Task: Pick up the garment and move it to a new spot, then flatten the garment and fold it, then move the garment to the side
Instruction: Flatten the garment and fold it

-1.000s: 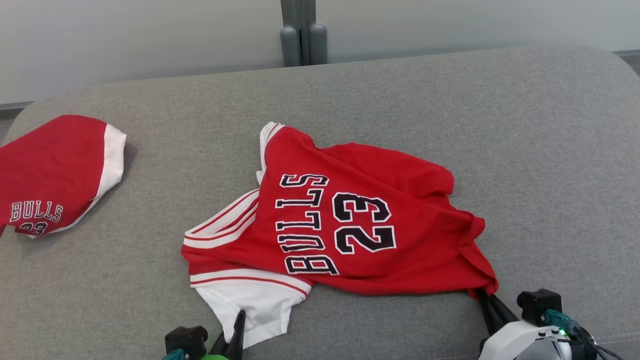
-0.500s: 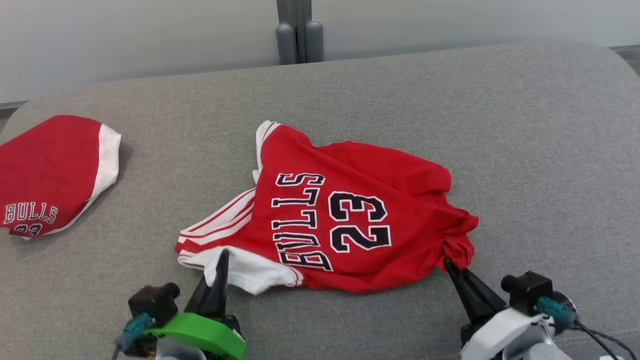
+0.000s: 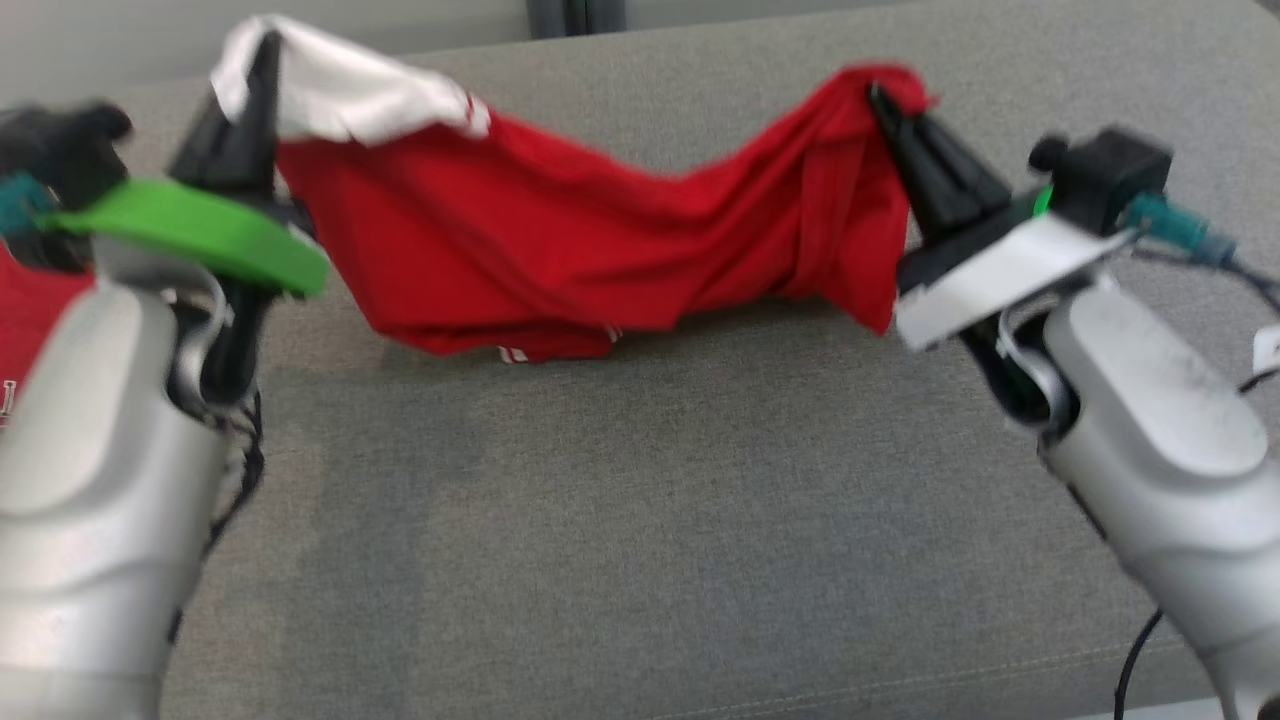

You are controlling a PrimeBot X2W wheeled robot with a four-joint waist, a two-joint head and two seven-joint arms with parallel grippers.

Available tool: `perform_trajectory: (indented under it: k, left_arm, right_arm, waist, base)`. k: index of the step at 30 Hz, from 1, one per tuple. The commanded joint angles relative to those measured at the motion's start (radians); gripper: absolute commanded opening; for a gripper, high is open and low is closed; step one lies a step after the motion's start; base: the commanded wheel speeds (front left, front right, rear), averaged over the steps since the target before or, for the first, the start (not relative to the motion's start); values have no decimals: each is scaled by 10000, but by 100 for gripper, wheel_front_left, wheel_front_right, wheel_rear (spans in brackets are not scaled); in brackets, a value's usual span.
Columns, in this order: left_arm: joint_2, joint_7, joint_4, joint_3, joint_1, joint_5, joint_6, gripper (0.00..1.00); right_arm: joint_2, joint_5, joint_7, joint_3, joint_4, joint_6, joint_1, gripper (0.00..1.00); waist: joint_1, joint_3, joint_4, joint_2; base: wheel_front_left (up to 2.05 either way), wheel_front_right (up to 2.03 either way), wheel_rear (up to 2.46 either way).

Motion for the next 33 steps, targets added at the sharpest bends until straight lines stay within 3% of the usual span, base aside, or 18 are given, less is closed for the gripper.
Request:
perform_trajectory:
  k: [1, 7, 10, 18, 25, 33]
  left_arm:
    - [131, 168, 224, 83, -928, -237, -31, 0]
    - [227, 549, 1748, 297, -4884, -651, -31, 0]
    - [12, 391, 2669, 461, -6846, -705, -30, 0]
    - [-428, -209, 4057, -10, -10185, -452, -30, 0]
    - [-637, -324, 4537, -704, -10719, -840, -31, 0]
    - [-222, -671, 4151, -1258, -8936, -1948, -31, 0]
  right_arm:
    - [-47, 416, -31, 93, 293, -18, -882, 0]
    - [-137, 1925, 360, 754, 1940, -18, -4880, 0]
    - [29, 2525, 472, 927, 2804, -16, -6739, 0]
    - [76, 2992, 258, 1856, 4423, -18, -9674, 0]
    - [-336, 3467, 238, 3058, 4867, -18, -10378, 0]
    - [-1109, 4653, 72, 4313, 4172, -20, -9273, 0]
  waist:
    - [0, 1113, -136, 0]
    - [0, 2283, -202, 0]
    - [0, 2526, -236, 0]
    - [0, 2495, -214, 0]
    - [0, 2816, -41, 0]
    - [0, 3105, -121, 0]
  base:
    - [0, 0, 0]
    - [0, 0, 0]
    - [0, 0, 0]
    - [0, 0, 0]
    - [0, 0, 0]
    - [0, 0, 0]
